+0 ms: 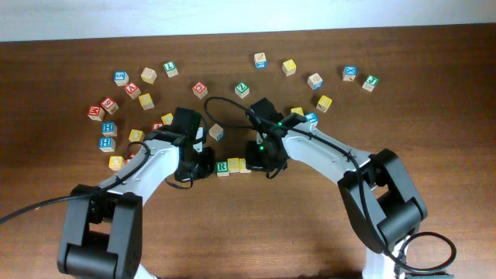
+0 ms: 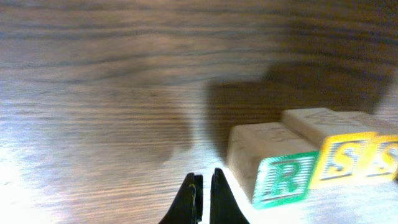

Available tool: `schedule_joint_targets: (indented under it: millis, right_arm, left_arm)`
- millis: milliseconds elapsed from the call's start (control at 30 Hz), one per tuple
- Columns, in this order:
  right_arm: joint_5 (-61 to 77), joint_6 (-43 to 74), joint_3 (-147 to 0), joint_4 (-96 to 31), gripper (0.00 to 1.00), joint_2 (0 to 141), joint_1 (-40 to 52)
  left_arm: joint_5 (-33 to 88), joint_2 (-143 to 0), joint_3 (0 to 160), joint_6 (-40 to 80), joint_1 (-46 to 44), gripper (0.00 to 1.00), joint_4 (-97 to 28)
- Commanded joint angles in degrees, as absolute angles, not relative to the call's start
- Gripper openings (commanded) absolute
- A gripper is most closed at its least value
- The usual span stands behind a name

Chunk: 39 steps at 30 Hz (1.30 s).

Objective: Spell out RSS
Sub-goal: 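Lift the left gripper off and withdraw the right gripper upward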

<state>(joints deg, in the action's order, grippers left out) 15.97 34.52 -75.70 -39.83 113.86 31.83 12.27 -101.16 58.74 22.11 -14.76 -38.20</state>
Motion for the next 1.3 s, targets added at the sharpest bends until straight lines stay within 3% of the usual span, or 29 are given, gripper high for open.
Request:
schedule_joint_targets:
  millis: [0,367,667,867,1167,1233,1267]
  right_arm:
    - [15.51,34.44,-75.33,-40.80,0.04,114.41,28.97]
    - [21.82,29.91,-75.57,-45.67,0.04,113.84,17.43]
    - [23.31,25.69,-79.35,-49.84,0.04,103.24,16.40]
    - [13.89,25.74,-79.35,-52.64,0.04,92.90,16.36]
    - [5.56,25.74,-79.35,-52.69,0.05,91.44,16.36]
    - [1.96,25.71,-79.35,-52.71,0.25,91.44,16.36]
    - [0.84,25.74,-79.35,-52.73,0.26,91.44,16.36]
  left_arm:
    - [8.73,-97.23,60.12,22.20,-12.49,0.00,-38.96]
    - [8.58,-91.85,60.12,18.70,-10.07,0.00,-50.24]
    - [8.60,-91.85,60.12,18.33,-10.07,0.00,-53.71]
    - [8.75,-91.85,60.03,18.33,-13.23,0.00,-60.90]
    - [8.73,-91.85,59.02,20.32,-21.76,0.00,-62.08]
    - [8.75,-91.85,59.02,20.34,-21.76,0.00,-62.17]
    - [8.75,-91.85,59.00,20.34,-21.76,0.00,-62.19]
